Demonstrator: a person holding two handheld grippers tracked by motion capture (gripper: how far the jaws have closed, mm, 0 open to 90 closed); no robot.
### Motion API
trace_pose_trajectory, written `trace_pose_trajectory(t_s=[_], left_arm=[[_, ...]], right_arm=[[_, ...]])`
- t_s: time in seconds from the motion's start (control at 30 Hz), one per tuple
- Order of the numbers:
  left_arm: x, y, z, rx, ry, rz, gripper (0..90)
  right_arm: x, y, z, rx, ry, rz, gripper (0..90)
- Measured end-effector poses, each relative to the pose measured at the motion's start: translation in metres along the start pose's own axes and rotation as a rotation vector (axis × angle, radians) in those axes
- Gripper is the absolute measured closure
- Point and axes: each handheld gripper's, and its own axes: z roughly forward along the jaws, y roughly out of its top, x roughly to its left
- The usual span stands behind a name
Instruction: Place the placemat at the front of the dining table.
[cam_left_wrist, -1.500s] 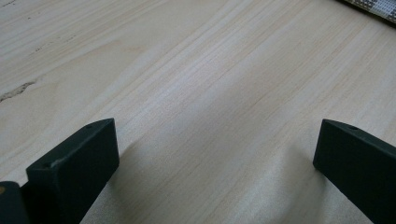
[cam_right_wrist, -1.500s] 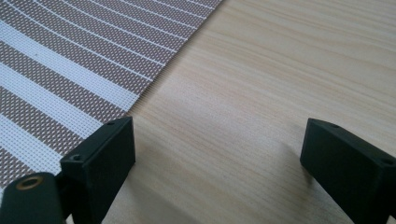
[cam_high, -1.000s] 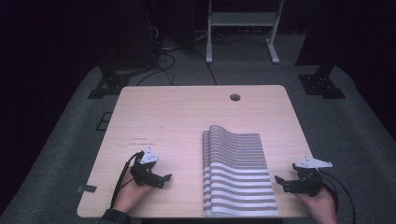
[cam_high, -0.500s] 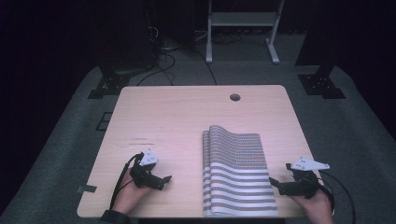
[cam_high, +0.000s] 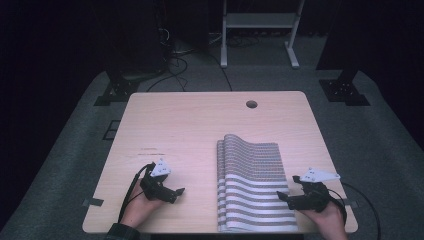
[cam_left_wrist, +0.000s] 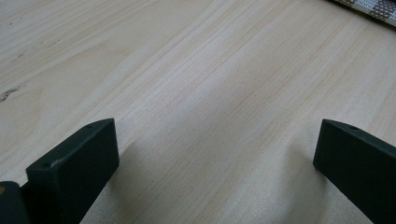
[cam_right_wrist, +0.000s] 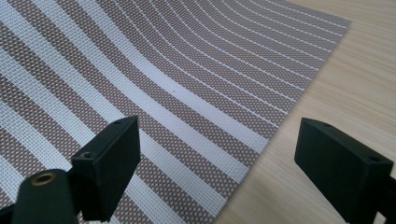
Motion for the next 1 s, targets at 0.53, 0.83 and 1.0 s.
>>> trace_pose_trajectory(t_s=[0.53, 0.83, 1.0], left_arm=[[-0.002, -0.001, -0.002, 0.001, -0.004, 0.007, 0.0], [-0.002, -0.002, -0.002, 0.0, -0.01, 0.009, 0.0], [-0.002, -0.002, -0.002, 0.0, -0.013, 0.014, 0.0]], right_arm=[[0.022, 0.003, 0.025, 0.097, 0.092, -0.101, 11.7], [0.027, -0.001, 0.026, 0.092, 0.062, -0.144, 12.9], [0.029, 0.001, 0.026, 0.105, 0.053, -0.141, 15.8]])
